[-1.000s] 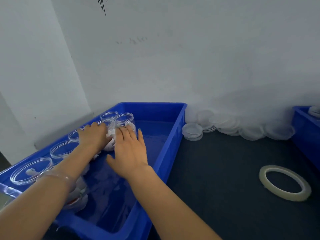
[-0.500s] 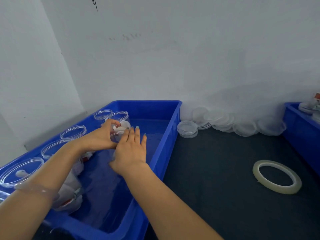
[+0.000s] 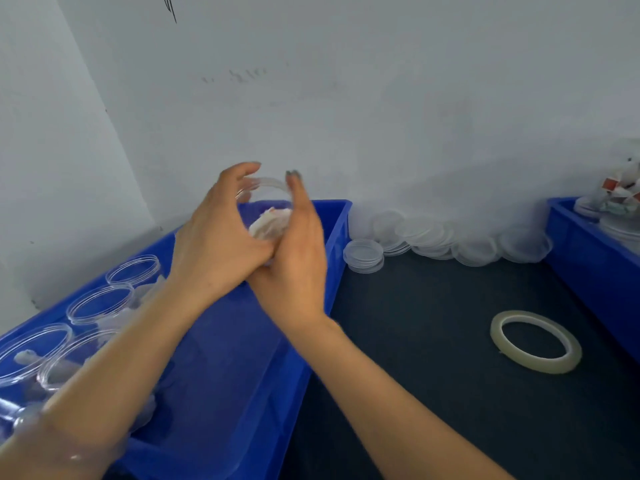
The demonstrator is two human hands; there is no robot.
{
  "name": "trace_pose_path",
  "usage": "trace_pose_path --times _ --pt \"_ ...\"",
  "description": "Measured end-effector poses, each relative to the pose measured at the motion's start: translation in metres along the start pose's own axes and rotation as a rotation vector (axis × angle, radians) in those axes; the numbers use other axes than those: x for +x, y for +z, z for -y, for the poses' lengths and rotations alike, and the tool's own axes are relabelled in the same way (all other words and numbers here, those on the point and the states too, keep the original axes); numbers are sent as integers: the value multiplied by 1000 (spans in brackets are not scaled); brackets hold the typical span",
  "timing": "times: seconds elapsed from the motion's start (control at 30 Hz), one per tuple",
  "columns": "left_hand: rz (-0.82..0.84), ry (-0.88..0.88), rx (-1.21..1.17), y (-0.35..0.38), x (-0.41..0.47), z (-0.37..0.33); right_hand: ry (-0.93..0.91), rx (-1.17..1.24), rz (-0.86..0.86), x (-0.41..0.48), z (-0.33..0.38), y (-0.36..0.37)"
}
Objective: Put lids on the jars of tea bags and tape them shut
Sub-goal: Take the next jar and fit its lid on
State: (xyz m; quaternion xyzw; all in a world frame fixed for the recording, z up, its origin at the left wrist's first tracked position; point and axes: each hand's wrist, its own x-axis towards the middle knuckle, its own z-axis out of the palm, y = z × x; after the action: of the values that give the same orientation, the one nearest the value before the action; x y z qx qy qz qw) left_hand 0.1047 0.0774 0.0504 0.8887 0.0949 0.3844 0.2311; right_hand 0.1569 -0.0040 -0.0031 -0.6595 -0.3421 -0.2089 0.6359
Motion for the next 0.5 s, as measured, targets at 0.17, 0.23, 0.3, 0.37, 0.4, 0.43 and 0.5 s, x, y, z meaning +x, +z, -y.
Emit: trace_pose_path --times 0.17,0.23,0.3,0.37,0.4,0.43,0.5 --pt "199 54 -93 37 1 -63 -30 133 -67 3 -35 -85" --pt "370 49 -96 63 1 -79 62 74 -73 -6 -56 -116" --pt "521 43 -75 92 0 -89 171 18 -63 -17 -75 -143" --pt "669 -1 -106 121 2 -97 245 -22 -76 -27 -92 -166" --pt "738 -40 -138 134 5 -102 268 -36 -89 -31 -99 -176" --pt "791 -82 -172 145 9 -106 284 -38 -100 -34 -105 -183" --pt "861 -150 -226 167 19 -110 296 -28 -118 -41 -116 -194"
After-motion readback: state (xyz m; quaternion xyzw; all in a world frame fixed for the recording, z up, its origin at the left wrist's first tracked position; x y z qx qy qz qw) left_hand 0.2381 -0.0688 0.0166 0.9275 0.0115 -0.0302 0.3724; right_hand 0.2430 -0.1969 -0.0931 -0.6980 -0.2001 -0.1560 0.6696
